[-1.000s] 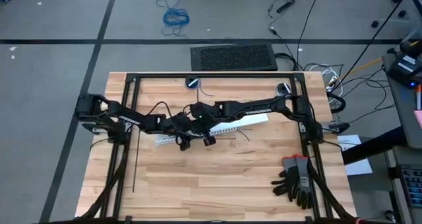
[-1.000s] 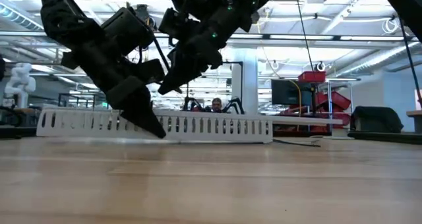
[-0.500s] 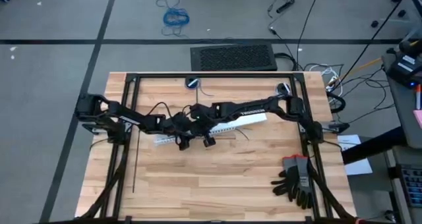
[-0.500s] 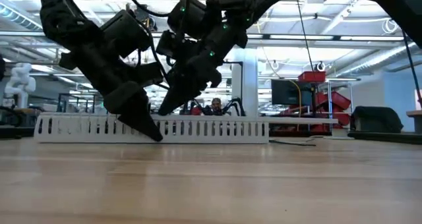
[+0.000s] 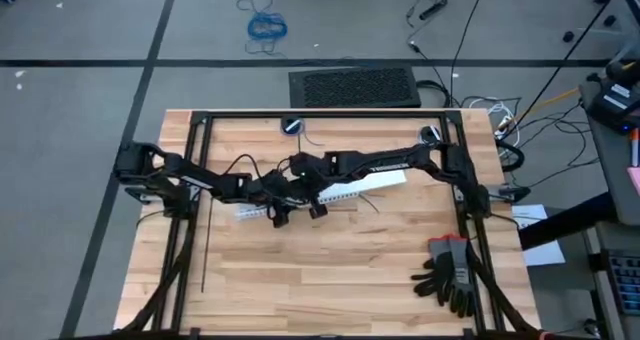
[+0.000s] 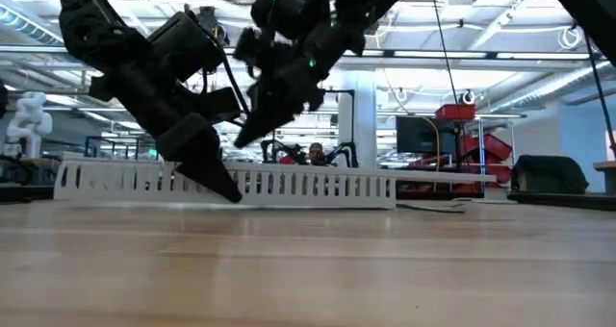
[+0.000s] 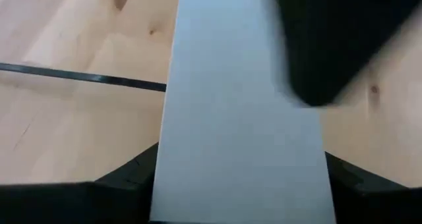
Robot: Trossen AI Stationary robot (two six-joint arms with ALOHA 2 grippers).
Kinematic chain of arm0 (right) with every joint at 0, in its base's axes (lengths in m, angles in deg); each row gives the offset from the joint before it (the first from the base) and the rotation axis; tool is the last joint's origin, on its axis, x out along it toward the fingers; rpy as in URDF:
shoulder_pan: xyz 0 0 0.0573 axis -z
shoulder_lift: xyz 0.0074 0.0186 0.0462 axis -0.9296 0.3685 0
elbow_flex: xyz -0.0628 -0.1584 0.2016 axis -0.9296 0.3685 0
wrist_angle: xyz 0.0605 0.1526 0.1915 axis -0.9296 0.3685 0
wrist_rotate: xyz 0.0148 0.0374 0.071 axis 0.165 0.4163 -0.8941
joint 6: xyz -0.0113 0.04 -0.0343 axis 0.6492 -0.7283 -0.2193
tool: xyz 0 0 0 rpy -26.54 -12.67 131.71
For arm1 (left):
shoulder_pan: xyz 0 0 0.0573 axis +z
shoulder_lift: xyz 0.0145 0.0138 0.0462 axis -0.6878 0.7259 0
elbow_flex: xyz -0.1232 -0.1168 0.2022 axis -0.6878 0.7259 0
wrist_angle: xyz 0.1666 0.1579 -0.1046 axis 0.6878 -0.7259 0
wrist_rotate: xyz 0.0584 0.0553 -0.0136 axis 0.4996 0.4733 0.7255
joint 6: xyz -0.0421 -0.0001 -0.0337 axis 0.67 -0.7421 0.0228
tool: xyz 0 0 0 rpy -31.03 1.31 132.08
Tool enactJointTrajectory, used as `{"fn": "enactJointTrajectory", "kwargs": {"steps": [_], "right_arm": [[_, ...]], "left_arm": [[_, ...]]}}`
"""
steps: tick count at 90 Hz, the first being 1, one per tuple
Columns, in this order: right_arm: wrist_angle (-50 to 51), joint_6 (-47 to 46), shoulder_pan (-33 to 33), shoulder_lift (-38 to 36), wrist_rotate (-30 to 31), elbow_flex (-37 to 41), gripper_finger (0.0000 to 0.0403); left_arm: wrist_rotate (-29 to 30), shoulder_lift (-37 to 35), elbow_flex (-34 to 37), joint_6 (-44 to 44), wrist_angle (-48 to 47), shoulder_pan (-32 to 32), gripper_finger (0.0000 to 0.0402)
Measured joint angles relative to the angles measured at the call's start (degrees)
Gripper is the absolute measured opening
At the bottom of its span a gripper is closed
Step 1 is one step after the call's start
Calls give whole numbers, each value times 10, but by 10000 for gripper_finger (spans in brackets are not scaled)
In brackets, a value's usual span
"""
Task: Ziptie cables
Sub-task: Close the cable duct
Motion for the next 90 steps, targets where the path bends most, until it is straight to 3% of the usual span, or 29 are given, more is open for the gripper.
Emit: {"fn": "enactJointTrajectory", "kwargs": {"steps": [65, 78, 90], "right_arm": [[-10, -16, 8, 54, -60, -4, 0], [-7, -16, 7, 54, -66, -2, 0], [-3, -19, 8, 54, -77, -2, 0]], "left_arm": [[-18, -28, -11, 0, -67, -7, 242], [-51, -27, -12, 18, -64, -1, 270], [-88, 24, -18, 24, -39, 8, 309]]}}
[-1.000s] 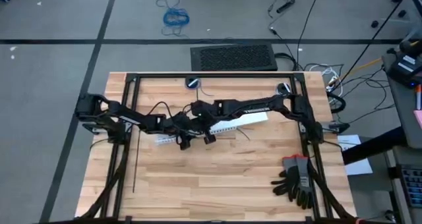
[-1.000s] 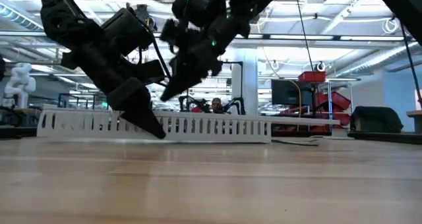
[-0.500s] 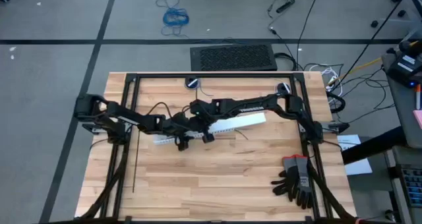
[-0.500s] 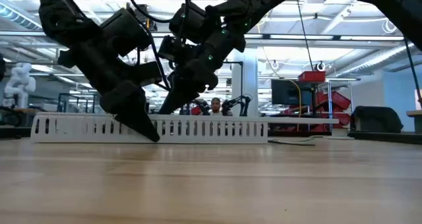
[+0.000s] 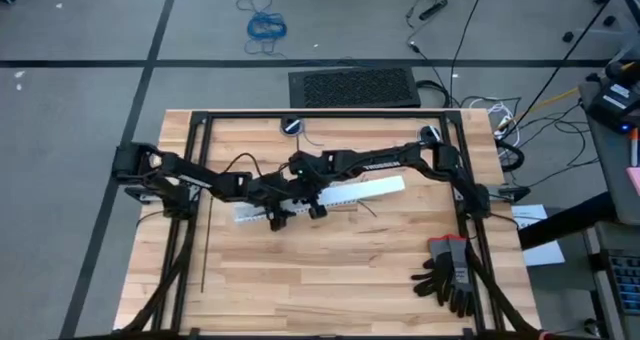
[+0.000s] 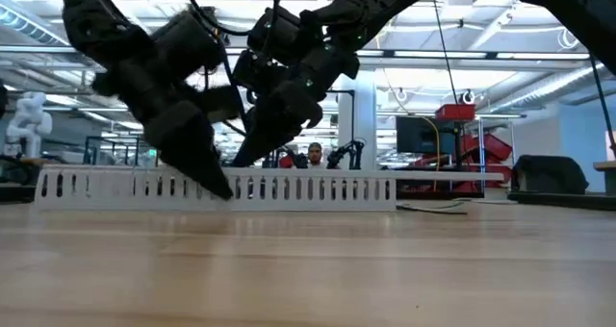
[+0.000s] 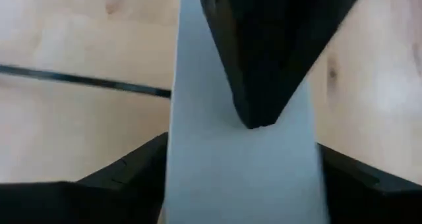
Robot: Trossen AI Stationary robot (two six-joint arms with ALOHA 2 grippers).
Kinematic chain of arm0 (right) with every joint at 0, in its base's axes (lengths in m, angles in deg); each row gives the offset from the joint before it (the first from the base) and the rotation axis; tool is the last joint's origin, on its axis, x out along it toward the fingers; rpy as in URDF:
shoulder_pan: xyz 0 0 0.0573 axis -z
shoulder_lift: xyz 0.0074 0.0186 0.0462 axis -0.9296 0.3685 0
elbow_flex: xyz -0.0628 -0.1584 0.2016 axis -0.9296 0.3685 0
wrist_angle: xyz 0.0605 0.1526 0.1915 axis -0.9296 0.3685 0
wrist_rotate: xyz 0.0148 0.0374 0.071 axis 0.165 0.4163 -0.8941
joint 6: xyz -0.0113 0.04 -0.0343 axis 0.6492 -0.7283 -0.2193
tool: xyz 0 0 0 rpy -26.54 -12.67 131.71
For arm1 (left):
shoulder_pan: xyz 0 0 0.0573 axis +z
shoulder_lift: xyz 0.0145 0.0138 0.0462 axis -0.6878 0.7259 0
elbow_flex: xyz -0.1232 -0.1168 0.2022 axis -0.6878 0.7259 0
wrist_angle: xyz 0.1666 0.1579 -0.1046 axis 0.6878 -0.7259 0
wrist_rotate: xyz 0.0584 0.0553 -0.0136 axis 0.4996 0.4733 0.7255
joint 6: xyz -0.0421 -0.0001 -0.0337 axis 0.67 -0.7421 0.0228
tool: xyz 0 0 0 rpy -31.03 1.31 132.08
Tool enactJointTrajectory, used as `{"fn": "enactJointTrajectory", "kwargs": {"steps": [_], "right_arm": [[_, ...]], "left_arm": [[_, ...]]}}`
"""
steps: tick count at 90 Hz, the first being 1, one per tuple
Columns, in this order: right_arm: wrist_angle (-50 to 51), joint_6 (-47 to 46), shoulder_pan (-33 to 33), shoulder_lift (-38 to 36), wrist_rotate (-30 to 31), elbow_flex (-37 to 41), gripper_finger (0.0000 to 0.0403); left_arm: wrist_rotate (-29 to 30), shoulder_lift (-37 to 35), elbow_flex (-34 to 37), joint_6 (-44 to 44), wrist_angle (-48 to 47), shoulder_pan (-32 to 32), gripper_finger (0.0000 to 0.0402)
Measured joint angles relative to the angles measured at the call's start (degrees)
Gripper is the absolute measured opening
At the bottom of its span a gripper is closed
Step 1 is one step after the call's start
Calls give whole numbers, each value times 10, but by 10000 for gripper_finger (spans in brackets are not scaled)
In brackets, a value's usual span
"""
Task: Ziptie cables
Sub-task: Close the cable duct
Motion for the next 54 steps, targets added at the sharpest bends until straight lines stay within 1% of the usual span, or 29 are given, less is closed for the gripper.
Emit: {"fn": "enactJointTrajectory", "kwargs": {"steps": [7, 14, 23, 29, 39, 46, 54], "right_arm": [[0, -3, 0, 0, 1, 0, 0], [-1, -4, -1, 0, 2, 0, 0], [-3, -3, -2, 0, 10, 0, 0], [-8, -4, -2, 0, 15, -1, 0], [-11, -3, -1, 0, 18, -1, 0], [-11, -3, -1, 0, 18, -1, 0], [-11, -3, -1, 0, 16, -1, 0]], "left_arm": [[-16, 8, -2, 6, -6, 7, 321], [-12, -7, -3, 11, -19, 6, 322], [14, -52, -3, 10, -82, 4, 323], [36, -94, 0, 7, -142, 5, 324], [79, -161, 1, -6, -211, 3, 324], [88, -188, 4, -13, -219, -2, 324], [100, -201, 13, -36, -229, -7, 324]]}}
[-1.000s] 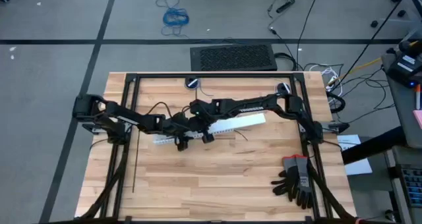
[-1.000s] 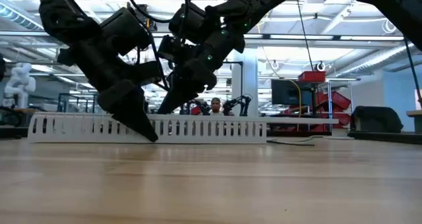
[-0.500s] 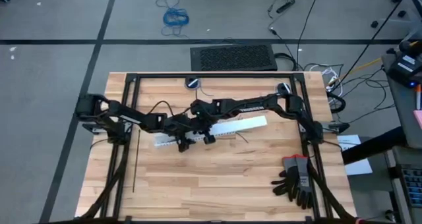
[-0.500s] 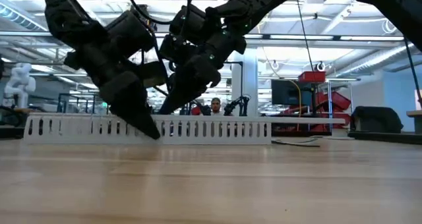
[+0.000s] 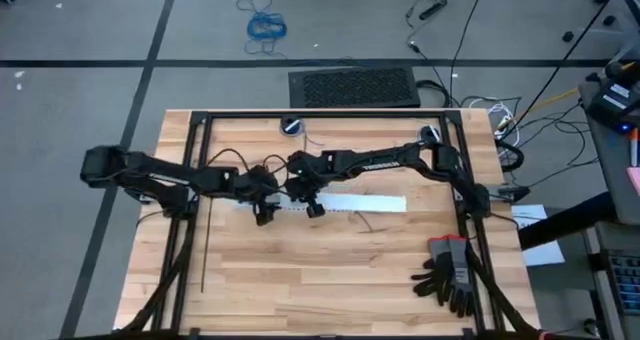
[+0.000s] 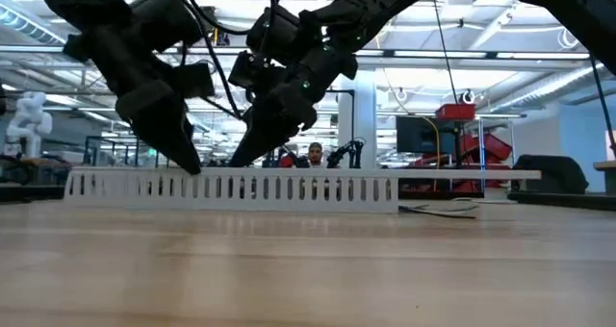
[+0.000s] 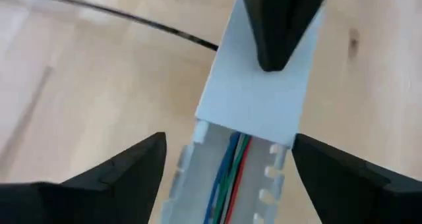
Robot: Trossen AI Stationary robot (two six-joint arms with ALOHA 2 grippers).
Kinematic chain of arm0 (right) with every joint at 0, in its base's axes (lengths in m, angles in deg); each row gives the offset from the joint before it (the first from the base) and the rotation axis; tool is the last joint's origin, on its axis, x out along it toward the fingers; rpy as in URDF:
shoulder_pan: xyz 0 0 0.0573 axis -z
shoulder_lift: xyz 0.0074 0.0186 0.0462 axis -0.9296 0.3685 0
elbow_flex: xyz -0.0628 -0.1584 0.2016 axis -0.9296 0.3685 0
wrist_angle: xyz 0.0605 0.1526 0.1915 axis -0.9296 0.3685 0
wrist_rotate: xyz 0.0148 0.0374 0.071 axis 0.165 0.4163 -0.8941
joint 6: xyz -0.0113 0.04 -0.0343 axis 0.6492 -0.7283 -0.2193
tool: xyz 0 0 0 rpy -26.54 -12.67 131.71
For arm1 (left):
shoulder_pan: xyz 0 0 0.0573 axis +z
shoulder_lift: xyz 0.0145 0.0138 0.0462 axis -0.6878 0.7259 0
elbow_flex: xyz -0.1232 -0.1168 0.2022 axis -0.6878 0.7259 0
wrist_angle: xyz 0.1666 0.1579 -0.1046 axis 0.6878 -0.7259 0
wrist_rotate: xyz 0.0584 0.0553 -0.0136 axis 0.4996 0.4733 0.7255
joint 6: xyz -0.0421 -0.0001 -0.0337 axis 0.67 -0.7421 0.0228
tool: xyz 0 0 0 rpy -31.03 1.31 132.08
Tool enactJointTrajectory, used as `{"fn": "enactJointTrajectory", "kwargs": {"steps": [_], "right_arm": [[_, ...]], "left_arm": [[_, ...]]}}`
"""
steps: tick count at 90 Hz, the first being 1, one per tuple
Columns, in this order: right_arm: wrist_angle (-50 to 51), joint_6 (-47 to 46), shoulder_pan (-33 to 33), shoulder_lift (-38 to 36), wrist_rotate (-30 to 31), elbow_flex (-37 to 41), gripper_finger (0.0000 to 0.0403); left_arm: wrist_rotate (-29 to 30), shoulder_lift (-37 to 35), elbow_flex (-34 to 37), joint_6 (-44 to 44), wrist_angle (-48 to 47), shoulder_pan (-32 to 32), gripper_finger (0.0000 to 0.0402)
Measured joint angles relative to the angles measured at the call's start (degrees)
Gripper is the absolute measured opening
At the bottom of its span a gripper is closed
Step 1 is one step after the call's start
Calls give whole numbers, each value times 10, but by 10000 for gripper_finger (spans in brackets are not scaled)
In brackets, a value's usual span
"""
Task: Ziptie cables
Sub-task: Close the cable duct
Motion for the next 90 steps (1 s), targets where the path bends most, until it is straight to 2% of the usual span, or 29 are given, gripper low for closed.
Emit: {"fn": "enactJointTrajectory", "kwargs": {"steps": [29, 62, 76, 90], "right_arm": [[4, 2, 0, 0, -5, 0, 0], [7, -3, 0, 0, -16, 0, 0], [7, -11, 2, 0, -25, 0, 0], [8, -18, 4, 0, -28, 0, 0]], "left_arm": [[6, 5, 27, -80, 6, -3, 324], [2, 5, 133, -96, 233, -3, 324], [-1, 5, 162, -101, 287, -4, 319], [-7, 5, 183, -107, 322, -4, 290]]}}
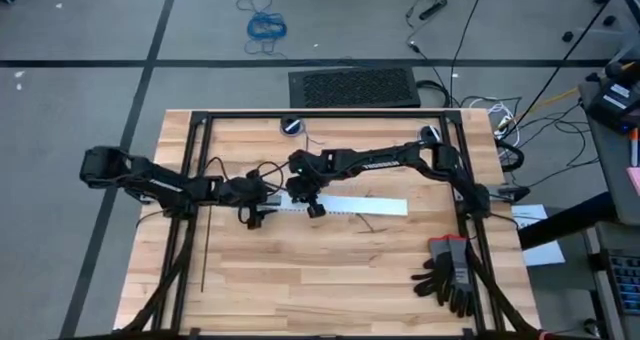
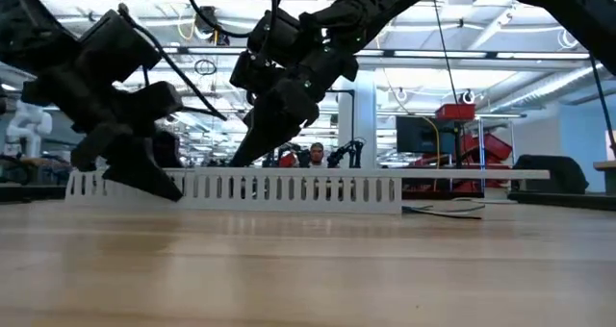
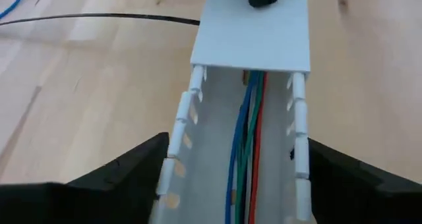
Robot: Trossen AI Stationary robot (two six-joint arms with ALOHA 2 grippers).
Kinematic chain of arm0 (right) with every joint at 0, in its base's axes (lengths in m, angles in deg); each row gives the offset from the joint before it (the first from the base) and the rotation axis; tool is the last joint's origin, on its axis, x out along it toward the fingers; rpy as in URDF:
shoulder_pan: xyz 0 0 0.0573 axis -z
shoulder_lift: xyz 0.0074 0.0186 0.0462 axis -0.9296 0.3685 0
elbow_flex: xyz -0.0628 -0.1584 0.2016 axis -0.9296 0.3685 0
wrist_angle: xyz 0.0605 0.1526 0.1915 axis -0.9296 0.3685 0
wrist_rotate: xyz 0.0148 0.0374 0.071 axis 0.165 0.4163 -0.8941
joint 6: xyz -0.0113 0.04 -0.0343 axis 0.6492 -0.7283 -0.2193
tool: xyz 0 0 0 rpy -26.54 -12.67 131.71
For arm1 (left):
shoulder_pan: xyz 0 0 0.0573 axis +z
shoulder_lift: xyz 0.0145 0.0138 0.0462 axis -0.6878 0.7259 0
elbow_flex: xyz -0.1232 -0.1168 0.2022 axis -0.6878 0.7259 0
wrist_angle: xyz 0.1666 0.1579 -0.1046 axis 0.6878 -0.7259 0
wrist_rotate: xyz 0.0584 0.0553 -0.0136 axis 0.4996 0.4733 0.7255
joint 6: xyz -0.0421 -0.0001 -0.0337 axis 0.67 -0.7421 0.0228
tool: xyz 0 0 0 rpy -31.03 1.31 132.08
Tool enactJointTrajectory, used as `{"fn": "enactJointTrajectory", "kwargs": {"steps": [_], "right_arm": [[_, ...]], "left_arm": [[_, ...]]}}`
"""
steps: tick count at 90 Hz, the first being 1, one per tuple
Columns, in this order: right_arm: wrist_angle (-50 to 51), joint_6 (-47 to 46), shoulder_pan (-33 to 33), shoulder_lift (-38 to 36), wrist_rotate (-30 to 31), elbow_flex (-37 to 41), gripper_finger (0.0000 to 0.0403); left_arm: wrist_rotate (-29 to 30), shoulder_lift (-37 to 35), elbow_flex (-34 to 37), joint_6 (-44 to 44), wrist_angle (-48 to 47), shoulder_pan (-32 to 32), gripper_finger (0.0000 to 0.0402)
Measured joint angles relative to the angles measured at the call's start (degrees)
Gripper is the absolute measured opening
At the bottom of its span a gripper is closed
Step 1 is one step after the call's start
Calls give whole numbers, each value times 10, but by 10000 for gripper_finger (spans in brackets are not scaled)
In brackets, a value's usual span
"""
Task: Ziptie cables
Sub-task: Close the cable duct
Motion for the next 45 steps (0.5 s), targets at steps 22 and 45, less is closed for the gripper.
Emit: {"fn": "enactJointTrajectory", "kwargs": {"steps": [22, 45], "right_arm": [[0, -10, -1, -4, 3, 0, 0], [-26, -36, -4, -31, 15, 5, 0]], "left_arm": [[-11, 1, 15, -4, 47, 0, 270], [-7, 1, 21, 18, 81, 0, 269]]}}
